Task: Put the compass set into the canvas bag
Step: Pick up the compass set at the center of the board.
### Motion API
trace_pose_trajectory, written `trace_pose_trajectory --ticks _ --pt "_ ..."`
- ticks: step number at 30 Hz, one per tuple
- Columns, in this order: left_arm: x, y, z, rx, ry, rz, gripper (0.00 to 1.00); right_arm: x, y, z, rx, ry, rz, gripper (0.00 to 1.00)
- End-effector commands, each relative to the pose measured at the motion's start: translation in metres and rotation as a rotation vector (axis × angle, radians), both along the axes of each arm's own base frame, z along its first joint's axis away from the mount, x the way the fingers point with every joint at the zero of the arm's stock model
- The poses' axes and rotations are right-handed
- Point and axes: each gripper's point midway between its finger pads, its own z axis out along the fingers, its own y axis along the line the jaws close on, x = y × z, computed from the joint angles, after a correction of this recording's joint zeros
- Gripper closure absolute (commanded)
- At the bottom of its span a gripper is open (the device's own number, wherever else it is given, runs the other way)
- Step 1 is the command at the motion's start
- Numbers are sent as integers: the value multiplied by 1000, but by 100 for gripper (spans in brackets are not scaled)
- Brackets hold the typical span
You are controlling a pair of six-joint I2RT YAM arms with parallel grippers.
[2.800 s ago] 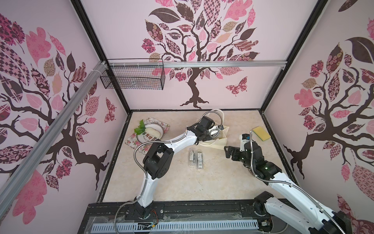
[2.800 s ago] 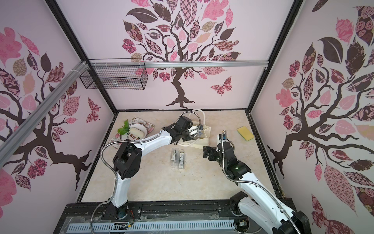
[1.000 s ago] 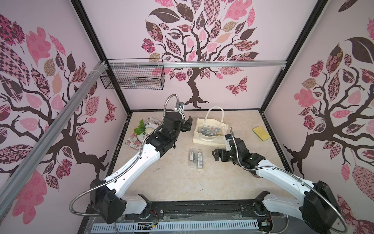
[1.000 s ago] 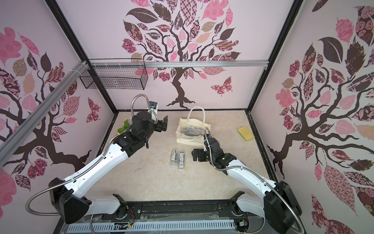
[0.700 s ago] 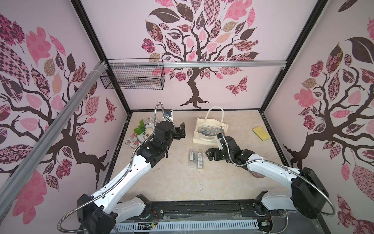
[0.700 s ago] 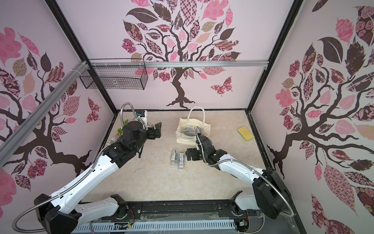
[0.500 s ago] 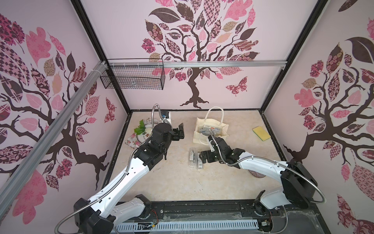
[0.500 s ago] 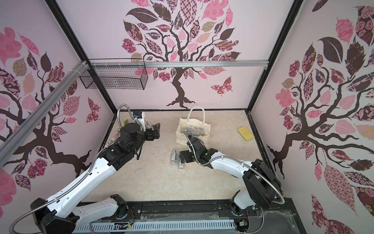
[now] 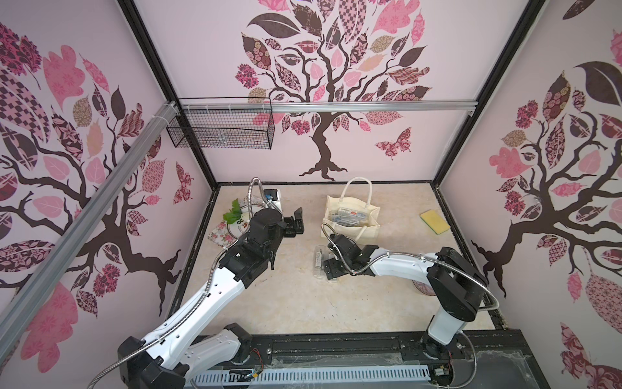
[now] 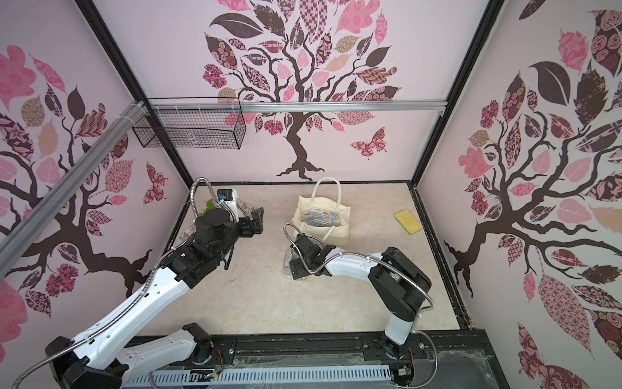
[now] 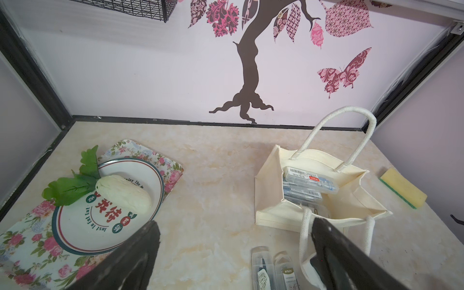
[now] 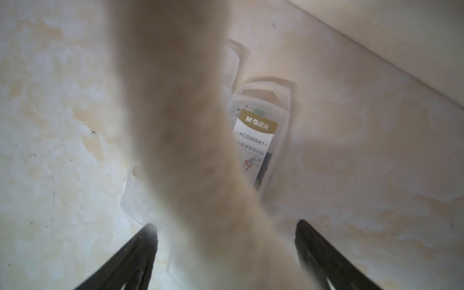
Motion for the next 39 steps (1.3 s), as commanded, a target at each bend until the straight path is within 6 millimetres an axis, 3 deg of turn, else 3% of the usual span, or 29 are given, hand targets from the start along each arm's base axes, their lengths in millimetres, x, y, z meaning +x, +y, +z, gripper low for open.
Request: trace_pose_trajectory --ticks 1,13,17,21,24,31,39 --pt "-2 3 -9 8 12 2 3 4 -2 -8 -45 5 -21 15" --pt "-3 4 -12 16 15 2 3 11 -1 -25 -98 20 -34 24" --pt "-3 5 -13 15 14 3 3 11 -11 -28 -144 11 -39 36" --pt "-2 4 -15 16 17 -1 3 7 -16 -29 -157 2 -19 60" --pt "-3 3 -14 11 17 -2 3 3 -18 -23 -140 -21 14 65" --pt "-4 5 -12 9 11 2 3 -6 -18 22 -63 -108 117 69" --pt "-4 12 -8 16 1 25 3 -23 5 114 158 -264 308 69"
